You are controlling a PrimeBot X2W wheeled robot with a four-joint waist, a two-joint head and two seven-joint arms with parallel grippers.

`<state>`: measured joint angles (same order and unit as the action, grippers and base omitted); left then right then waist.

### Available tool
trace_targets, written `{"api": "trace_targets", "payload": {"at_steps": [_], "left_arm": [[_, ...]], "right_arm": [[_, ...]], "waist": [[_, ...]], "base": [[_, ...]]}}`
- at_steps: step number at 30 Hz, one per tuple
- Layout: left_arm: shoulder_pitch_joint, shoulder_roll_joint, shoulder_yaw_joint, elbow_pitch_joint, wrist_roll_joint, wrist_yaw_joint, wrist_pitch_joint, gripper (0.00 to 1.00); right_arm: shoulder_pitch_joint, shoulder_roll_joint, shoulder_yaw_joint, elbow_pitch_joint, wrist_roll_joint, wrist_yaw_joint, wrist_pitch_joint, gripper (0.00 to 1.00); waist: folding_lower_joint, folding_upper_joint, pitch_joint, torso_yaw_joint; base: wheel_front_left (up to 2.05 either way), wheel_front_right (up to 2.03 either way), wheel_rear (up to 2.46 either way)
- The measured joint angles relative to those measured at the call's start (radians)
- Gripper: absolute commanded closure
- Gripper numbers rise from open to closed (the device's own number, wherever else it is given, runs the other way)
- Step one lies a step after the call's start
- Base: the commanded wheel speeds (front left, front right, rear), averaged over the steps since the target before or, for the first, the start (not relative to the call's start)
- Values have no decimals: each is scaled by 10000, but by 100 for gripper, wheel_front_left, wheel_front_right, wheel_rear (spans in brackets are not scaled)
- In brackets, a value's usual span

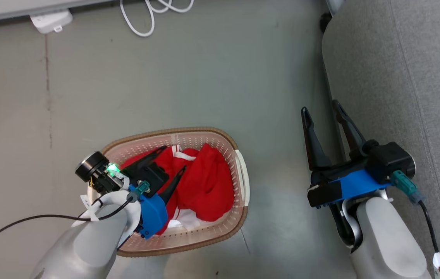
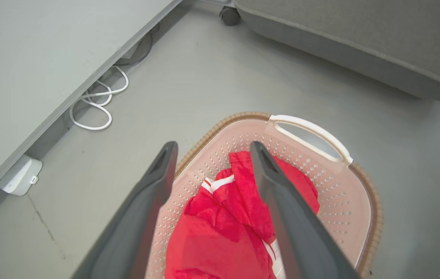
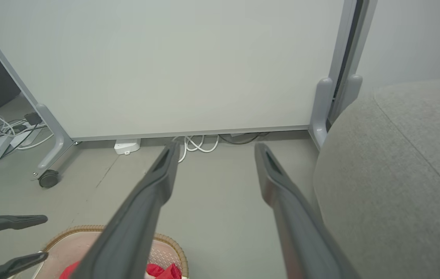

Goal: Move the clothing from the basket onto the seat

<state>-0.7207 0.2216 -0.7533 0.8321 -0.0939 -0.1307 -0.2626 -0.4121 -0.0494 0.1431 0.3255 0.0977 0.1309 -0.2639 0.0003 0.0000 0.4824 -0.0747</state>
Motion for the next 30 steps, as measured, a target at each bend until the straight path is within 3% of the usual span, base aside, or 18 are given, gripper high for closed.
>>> {"api": "trace_targets", "payload": {"at_steps": [12,21,30], "left_arm": [[-1891,422,-3425,2410,-677,-2,33,0],[-3158,541,-4713,3741,-1185,-2,435,0],[-3861,602,-5135,4205,-1254,-2,1229,0]], "right_arm": [[-1253,-2,113,-522,65,0,0,0],[-2011,-2,48,-993,-13,2,0,0],[-2281,-2,-169,-1266,-148,2,0,0]], "waist": [[-1,0,2307,-558],[-1,0,3917,-873],[-1,0,5061,-975]], "base": [[0,0,0],[0,0,0],[0,0,0]]}}
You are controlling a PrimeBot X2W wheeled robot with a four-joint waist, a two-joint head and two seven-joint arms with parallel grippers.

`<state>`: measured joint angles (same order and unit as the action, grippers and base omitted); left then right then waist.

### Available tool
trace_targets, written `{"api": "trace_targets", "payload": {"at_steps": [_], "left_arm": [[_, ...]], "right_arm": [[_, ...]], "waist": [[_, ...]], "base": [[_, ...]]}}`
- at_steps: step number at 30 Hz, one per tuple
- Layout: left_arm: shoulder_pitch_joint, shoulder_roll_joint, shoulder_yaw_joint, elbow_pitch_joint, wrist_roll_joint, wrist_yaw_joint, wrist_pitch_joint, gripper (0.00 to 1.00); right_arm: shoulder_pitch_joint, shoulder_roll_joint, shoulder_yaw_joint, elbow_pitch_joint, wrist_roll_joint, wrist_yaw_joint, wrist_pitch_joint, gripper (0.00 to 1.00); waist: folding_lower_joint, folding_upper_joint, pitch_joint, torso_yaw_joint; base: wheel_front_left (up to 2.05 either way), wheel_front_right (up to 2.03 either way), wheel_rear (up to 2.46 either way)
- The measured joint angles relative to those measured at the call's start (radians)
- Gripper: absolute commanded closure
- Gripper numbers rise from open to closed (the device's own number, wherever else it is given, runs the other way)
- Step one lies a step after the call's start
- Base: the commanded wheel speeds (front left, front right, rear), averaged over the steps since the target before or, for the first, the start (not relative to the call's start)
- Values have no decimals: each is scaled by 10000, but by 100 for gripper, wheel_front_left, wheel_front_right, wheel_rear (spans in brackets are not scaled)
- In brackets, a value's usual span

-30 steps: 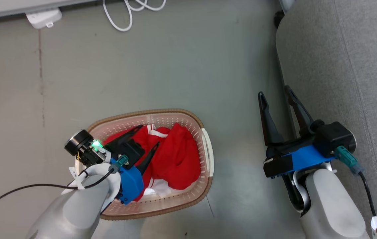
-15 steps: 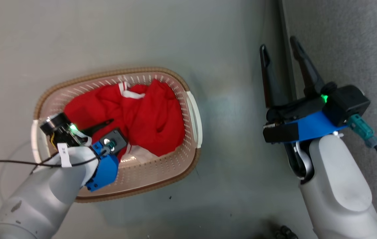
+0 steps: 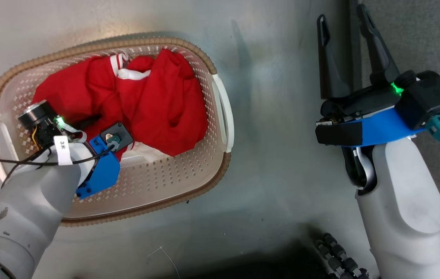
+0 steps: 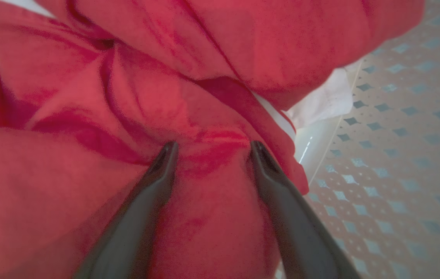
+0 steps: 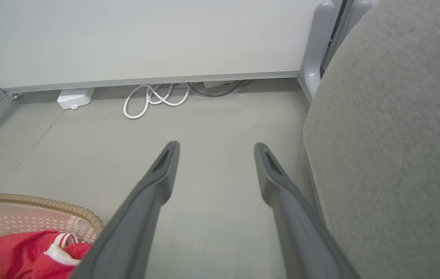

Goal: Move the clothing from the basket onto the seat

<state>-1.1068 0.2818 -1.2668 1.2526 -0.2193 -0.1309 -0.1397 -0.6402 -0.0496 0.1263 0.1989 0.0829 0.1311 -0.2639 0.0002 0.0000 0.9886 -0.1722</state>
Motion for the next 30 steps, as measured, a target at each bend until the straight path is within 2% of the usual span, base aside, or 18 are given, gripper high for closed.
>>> {"api": "trace_targets", "payload": {"at_steps": [10,11,12,13,14,22,30], "left_arm": [[-373,-96,-71,251,0,0,1189,0],[-408,-128,-77,267,2,0,1304,7],[-449,-176,-77,280,4,0,1407,62],[-487,-238,-82,290,6,0,1532,91],[-515,-320,-86,293,17,0,1615,100],[-466,-968,-100,332,73,184,2004,100],[56,-1559,-86,341,-196,351,1787,100]], "right_arm": [[-119,0,-127,-155,-36,0,0,0],[-120,0,-132,-157,-35,0,0,0],[-122,2,-144,-159,-35,0,0,0],[-125,2,-159,-159,-35,0,0,0],[-126,0,-178,-159,-36,0,0,0],[-127,0,-322,-90,-33,0,0,0],[146,2,-529,176,-115,0,0,0]], "waist": [[-2,0,416,13],[-2,0,434,5],[-2,0,449,-3],[-2,0,454,-5],[-2,0,451,-2],[-2,0,154,26],[-2,0,-551,206]], "base": [[0,0,0],[0,0,0],[0,0,0],[0,0,0],[0,0,0],[0,0,0],[0,0,0]]}}
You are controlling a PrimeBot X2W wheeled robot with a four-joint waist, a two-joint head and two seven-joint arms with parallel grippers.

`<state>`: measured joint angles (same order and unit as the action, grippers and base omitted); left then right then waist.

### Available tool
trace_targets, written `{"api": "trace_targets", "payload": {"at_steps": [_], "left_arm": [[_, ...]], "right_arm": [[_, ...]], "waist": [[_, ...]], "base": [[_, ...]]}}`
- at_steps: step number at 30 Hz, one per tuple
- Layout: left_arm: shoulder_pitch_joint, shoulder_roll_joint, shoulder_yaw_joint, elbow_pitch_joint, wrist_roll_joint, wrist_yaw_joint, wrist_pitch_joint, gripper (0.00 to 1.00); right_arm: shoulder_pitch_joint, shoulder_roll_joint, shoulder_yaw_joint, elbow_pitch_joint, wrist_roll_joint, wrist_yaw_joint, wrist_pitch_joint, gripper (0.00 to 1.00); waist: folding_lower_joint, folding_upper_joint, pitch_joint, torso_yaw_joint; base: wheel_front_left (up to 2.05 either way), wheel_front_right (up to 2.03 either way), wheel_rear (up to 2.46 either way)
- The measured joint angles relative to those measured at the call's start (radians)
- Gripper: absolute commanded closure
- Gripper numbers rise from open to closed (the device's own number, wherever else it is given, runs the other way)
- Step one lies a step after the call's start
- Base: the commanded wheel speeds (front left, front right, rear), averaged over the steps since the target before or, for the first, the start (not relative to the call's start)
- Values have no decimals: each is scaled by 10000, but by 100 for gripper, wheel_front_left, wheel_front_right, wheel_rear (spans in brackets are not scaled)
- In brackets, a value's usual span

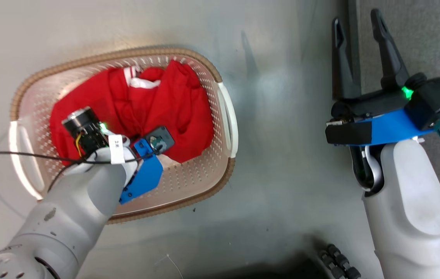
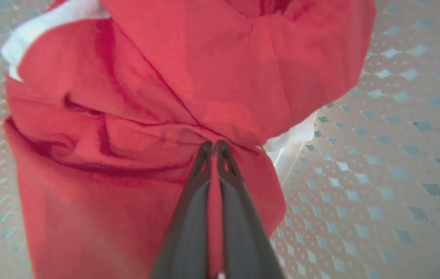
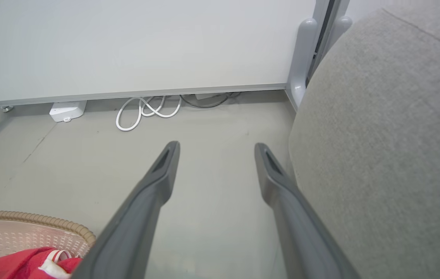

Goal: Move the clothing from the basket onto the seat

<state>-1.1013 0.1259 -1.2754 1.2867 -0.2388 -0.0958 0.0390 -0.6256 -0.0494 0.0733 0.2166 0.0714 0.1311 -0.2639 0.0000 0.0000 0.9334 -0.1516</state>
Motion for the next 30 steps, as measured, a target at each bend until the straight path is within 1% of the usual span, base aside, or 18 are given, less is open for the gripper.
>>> {"api": "trace_targets", "payload": {"at_steps": [10,13,16,21,30], "left_arm": [[469,-13,155,-59,-596,-221,-1170,100],[723,274,236,-153,-844,-303,-1902,100],[1037,476,311,-188,-1099,-316,-2360,100],[1372,184,420,-458,-1475,-339,-2761,100],[1911,58,784,-1160,-2008,-349,-2978,100]], "right_arm": [[565,2,-111,357,-105,0,0,0],[801,-2,-171,487,-174,-2,0,0],[1037,6,-211,610,-240,0,2,0],[1486,2,-355,823,-351,0,2,0],[2319,2,-520,1131,-362,0,0,0]], "waist": [[-1,0,-1357,331],[-1,0,-1856,447],[-1,0,-2394,566],[-2,0,-3325,789],[-2,0,-4947,1218]], "base": [[0,0,0],[0,0,0],[0,0,0],[0,0,0],[0,0,0]]}}
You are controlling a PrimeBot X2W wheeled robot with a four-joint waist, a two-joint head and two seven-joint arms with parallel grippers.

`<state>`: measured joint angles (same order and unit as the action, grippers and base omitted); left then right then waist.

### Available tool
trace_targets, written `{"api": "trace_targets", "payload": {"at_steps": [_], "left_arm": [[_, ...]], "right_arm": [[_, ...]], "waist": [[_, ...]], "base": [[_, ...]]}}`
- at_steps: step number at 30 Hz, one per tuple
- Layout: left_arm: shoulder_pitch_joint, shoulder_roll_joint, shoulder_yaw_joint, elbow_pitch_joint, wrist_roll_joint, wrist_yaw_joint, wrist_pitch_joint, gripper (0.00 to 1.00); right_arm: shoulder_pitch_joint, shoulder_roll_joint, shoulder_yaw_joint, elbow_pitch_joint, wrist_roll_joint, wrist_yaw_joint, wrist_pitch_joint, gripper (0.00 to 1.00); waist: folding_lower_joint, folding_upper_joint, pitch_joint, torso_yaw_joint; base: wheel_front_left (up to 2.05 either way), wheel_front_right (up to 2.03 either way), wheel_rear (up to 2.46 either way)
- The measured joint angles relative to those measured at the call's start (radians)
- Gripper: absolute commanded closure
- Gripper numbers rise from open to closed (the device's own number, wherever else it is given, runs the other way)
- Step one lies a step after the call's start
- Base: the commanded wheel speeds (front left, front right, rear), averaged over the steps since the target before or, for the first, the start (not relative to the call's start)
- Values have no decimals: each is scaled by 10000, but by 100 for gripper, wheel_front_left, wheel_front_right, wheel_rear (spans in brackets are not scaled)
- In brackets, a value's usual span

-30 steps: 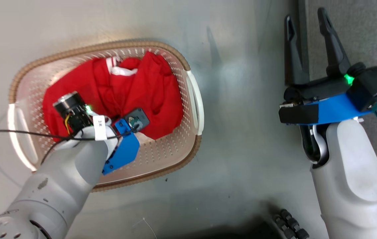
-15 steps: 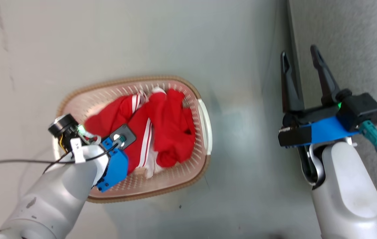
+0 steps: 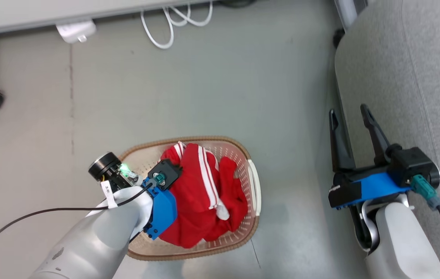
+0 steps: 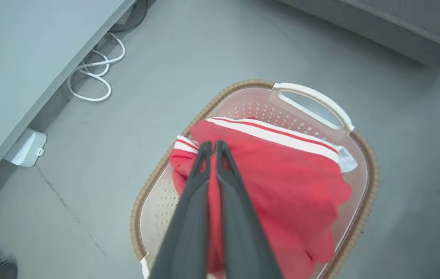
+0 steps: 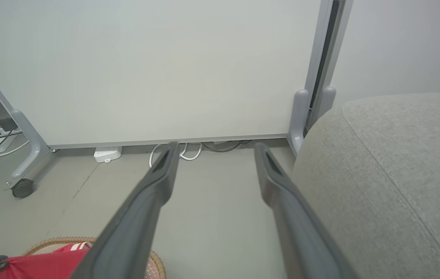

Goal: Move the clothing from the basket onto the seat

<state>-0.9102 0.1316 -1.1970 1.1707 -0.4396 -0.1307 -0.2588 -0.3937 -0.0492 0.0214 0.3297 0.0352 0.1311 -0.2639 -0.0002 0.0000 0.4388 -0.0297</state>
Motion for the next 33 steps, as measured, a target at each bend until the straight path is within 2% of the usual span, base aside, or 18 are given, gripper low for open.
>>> {"api": "trace_targets", "payload": {"at_steps": [5,16,23,33], "left_arm": [[103,123,443,-951,-163,58,-29,100],[609,832,1883,-3547,-364,537,-29,100],[765,817,2592,-4637,-489,802,-29,100],[1034,485,3074,-5346,-686,1122,-31,100]], "right_arm": [[332,0,-100,138,0,0,0,0],[1323,0,-259,343,92,0,0,0],[1879,0,-286,462,144,0,0,0],[2622,-2,-21,575,322,0,0,0]], "waist": [[0,0,-672,213],[0,0,-2338,657],[1,0,-3164,783],[1,0,-4163,800]], "base": [[0,0,0],[0,0,0],[0,0,0],[0,0,0]]}}
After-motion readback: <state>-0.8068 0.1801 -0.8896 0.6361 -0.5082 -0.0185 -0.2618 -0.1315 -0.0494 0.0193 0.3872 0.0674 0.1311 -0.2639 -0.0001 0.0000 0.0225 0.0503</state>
